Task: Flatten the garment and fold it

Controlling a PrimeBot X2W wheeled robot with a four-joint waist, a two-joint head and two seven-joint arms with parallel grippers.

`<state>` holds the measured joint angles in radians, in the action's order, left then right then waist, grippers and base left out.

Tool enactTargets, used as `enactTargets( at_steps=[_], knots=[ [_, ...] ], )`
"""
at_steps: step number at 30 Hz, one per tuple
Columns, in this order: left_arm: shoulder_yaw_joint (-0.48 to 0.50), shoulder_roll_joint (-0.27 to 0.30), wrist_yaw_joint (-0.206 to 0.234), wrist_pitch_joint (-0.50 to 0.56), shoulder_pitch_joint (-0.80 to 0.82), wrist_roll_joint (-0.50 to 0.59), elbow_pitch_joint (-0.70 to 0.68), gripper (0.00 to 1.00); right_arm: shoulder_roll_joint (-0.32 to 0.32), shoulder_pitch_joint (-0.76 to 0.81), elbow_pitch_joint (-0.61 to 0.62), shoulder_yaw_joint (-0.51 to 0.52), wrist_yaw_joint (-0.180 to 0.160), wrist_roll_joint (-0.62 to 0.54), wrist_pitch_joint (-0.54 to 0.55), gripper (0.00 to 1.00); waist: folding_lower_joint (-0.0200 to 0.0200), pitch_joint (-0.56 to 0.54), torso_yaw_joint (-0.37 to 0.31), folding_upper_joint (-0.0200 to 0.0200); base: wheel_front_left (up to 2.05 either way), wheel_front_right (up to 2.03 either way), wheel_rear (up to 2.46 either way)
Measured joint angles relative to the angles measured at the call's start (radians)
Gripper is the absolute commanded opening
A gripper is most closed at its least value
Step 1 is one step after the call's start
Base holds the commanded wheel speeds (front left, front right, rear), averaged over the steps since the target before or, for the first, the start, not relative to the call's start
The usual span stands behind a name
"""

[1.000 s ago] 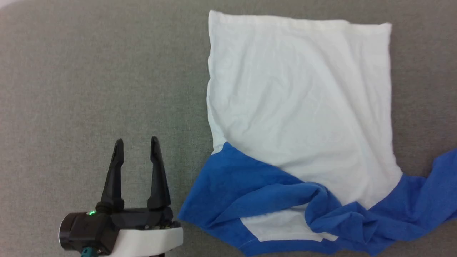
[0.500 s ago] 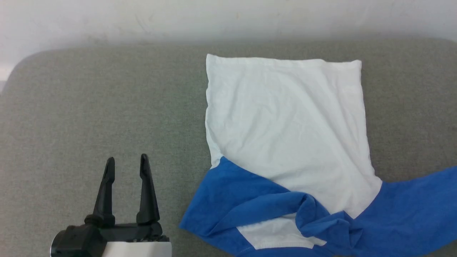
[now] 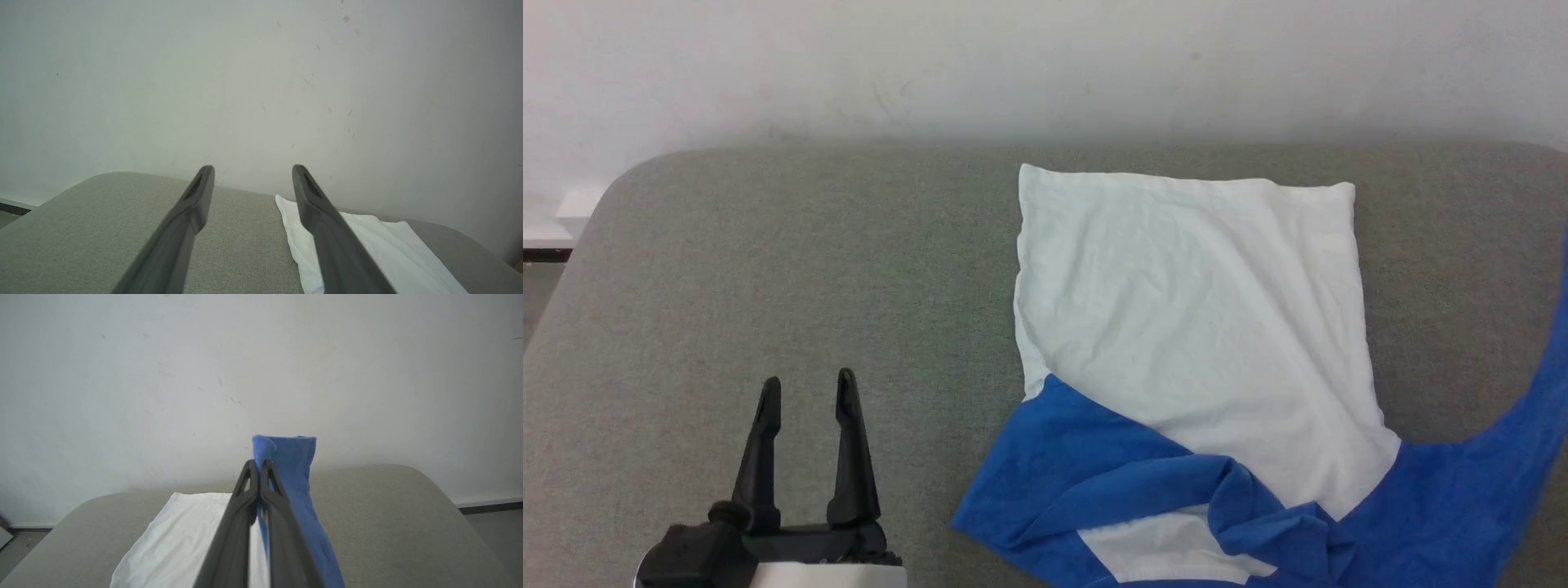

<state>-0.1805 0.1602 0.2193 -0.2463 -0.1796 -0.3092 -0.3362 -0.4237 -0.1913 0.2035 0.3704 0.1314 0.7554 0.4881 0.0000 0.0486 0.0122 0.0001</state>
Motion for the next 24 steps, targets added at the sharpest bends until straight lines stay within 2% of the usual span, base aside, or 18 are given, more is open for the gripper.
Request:
enactTargets(
  at_steps=[6,11,19,24],
  knots=[
    [-0.001,0.000,-0.009,0.000,0.000,-0.010,0.006,1.00,0.095,-0.029,0.091,-0.185,0.000,-0.029,0.082,0.00,0.0000,-0.014,0.028,0.0000,0.00,0.00,0.00],
    [-0.003,0.000,-0.016,0.000,0.000,-0.017,0.013,1.00,0.181,-0.059,0.084,-0.360,0.000,-0.073,0.098,0.00,0.0000,-0.012,0.057,0.0000,0.00,0.00,0.00],
    [-0.024,-0.011,-0.025,-0.001,0.012,-0.017,0.033,1.00,0.247,-0.072,-0.095,-0.633,0.000,-0.132,0.013,0.00,0.0000,0.008,0.116,0.0000,0.00,0.00,0.00],
    [-0.036,-0.024,-0.033,-0.002,0.027,-0.017,0.044,1.00,0.263,-0.076,-0.243,-0.769,0.000,-0.144,-0.035,0.00,0.0000,0.025,0.158,0.0000,0.00,0.00,0.00]
  ],
)
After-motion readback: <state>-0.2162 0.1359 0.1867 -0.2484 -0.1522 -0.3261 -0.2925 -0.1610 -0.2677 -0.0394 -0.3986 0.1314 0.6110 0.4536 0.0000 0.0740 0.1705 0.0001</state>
